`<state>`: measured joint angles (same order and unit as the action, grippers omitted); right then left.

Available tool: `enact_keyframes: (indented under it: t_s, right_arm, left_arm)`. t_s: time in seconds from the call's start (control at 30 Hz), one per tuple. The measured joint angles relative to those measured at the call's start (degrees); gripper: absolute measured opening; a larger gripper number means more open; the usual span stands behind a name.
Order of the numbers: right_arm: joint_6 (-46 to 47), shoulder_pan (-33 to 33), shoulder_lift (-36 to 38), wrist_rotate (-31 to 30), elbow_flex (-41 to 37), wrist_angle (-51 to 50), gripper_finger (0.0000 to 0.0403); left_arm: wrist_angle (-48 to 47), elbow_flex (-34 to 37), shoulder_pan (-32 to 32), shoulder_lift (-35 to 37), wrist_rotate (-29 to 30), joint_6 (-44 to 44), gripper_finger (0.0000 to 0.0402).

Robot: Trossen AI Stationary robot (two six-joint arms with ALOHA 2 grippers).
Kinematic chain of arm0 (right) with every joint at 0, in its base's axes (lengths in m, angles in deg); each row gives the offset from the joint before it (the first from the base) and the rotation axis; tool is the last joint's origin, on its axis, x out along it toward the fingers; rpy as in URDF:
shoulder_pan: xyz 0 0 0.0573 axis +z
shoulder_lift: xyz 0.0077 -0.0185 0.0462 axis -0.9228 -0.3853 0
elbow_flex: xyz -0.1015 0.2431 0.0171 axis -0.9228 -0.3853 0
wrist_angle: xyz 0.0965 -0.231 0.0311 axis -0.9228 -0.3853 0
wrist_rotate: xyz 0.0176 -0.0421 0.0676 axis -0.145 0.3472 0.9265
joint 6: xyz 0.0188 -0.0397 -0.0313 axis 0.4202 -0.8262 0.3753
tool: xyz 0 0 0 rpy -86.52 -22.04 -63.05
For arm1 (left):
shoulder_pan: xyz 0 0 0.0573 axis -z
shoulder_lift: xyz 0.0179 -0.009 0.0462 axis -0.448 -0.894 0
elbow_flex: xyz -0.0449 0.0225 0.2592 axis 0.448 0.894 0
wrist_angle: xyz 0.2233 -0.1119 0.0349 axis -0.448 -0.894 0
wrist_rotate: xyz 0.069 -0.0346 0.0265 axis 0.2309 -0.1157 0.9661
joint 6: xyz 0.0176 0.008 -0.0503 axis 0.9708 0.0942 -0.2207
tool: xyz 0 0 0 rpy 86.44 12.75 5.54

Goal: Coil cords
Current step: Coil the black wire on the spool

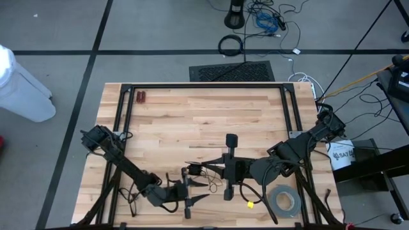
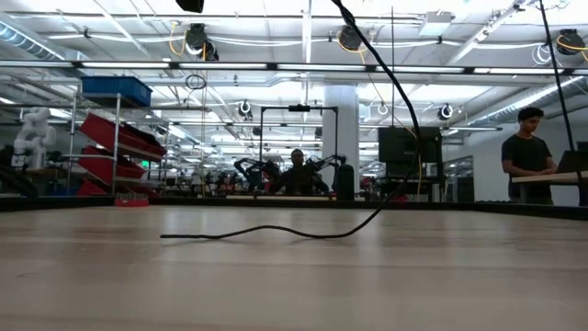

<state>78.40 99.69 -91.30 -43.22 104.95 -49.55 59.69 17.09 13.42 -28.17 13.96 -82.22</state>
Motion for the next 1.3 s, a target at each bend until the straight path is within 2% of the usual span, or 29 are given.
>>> enact_keyframes:
  t_s: [0.33,0.43,0.57,0.63,0.83,0.97,1.17,1.3]
  right_arm:
    - [-0.17,-0.02,-0.02,-0.02,0.0,0.43,0.0]
    - [-0.22,-0.02,-0.02,0.0,0.0,0.5,0.0]
    - [-0.65,-0.02,-0.07,-0.02,0.0,0.48,0.0]
    - [-0.68,-0.02,-0.07,-0.02,0.0,0.46,0.0]
    - [-0.9,0.01,-0.09,-0.92,0.01,0.43,0.0]
    - [-0.83,0.02,-0.06,-3.63,0.0,-0.02,0.0]
    - [-3.49,0.44,3.07,-10.74,0.0,0.16,0.0]
    - [-5.07,0.95,6.66,-11.9,0.07,2.42,0.0]
  left_arm:
    - [-0.93,-0.02,-1.84,0.0,-1.91,1.05,0.0153]
    - [-2.64,-0.02,-1.88,0.0,-1.27,1.05,0.0117]
    - [-4.62,-0.02,-1.49,0.0,0.41,1.0,0.0032]
    - [-4.75,-0.02,-0.47,0.0,1.08,0.91,0.0011]
    - [-10.24,-0.02,5.24,0.0,4.5,-4.99,0.0007]
    - [-14.29,0.0,9.85,0.0,10.72,-9.38,0.0003]
    - [-15.54,0.0,14.62,0.0,16.52,-9.38,0.0001]
    - [-20.6,0.0,15.92,0.1,22.97,-9.18,0.0001]
